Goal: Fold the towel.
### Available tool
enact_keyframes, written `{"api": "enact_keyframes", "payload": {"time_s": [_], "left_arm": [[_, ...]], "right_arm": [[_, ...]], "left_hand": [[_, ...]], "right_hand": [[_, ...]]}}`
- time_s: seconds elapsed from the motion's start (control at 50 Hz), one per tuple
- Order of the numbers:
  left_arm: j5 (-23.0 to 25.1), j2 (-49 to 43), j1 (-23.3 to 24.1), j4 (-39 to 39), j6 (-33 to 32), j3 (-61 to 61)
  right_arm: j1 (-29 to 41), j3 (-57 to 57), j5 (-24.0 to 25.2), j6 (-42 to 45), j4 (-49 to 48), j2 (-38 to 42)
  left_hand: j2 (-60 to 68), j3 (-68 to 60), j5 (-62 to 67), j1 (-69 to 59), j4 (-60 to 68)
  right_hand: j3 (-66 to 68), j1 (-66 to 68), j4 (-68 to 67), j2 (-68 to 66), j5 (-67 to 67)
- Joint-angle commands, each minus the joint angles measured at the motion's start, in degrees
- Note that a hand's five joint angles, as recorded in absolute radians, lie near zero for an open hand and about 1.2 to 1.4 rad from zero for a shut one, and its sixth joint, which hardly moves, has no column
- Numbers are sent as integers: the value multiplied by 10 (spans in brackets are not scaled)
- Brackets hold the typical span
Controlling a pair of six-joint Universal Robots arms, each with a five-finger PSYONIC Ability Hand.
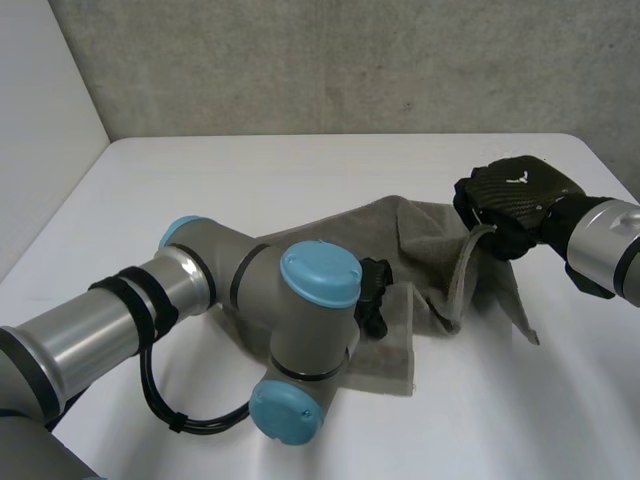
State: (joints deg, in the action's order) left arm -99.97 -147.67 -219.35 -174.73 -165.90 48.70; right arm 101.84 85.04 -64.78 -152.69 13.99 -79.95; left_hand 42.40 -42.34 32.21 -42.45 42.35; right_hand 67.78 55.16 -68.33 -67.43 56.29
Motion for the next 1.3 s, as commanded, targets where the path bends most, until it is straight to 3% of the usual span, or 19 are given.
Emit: {"api": "enact_keyframes", "payload": {"time_s": [0.02, 0.28, 0.4, 0.54, 0.7, 0.78, 0.88, 0.92, 1.0, 1.08, 1.1, 1.14, 1.16, 1.2, 1.3], "left_arm": [[-8, 28, -1, -1, 1, 7], [0, 219, -34, 7, -8, 109], [13, 329, -83, 22, -80, 207], [92, 421, -172, 51, -192, 316], [187, 421, -225, 131, -256, 366], [206, 399, -232, 143, -260, 367], [208, 343, -239, 130, -263, 335], [204, 314, -245, 117, -274, 278], [208, 286, -261, 111, -297, 194], [210, 253, -263, 80, -325, 19], [210, 253, -263, 80, -326, 18], [210, 249, -266, 24, -321, -80], [210, 249, -266, 24, -321, -80], [209, 251, -265, -51, -310, -114], [209, 266, -272, -124, -263, -87]], "right_arm": [[3, 2, 0, 4, -2, 3], [-7, -11, -9, 9, -4, 3], [-7, -18, -11, 42, 11, 3], [-7, -20, -11, 131, 107, 9], [12, -3, -14, 182, 138, 103], [39, -17, -24, 183, 135, 153], [70, -85, -82, 180, 126, 226], [77, -144, -119, 179, 103, 248], [78, -219, -146, 169, 51, 252], [80, -315, -182, 102, -100, 223], [80, -315, -182, 101, -100, 223], [79, -310, -199, 59, -246, 169], [79, -310, -200, 59, -246, 168], [78, -266, -207, 39, -378, 117], [78, -198, -199, 41, -391, 74]], "left_hand": [[376, -377, 378, -376, 377], [376, -377, 378, -376, 377], [376, -377, 378, -376, 377], [376, -377, 378, -376, 377], [376, -377, 378, -376, 377], [376, -377, 378, -376, 377], [368, -368, 370, -367, 368], [371, -372, 373, -371, 372], [375, -375, 376, -374, 375], [376, -377, 378, -376, 377], [376, -377, 378, -376, 377], [375, -375, 376, -374, 375], [375, -375, 376, -374, 375], [376, -377, 378, -376, 377], [376, -377, 378, -376, 377]], "right_hand": [[122, 248, -117, -126, 137], [122, 248, -117, -126, 137], [122, 248, -117, -126, 137], [122, 248, -117, -126, 137], [122, 248, -117, -126, 137], [122, 248, -117, -126, 137], [122, 248, -117, -126, 137], [122, 248, -117, -126, 137], [122, 248, -117, -126, 137], [122, 248, -117, -126, 137], [122, 248, -117, -126, 137], [122, 248, -117, -126, 137], [122, 248, -117, -126, 137], [122, 248, -117, -126, 137], [122, 248, -117, -126, 137]]}}
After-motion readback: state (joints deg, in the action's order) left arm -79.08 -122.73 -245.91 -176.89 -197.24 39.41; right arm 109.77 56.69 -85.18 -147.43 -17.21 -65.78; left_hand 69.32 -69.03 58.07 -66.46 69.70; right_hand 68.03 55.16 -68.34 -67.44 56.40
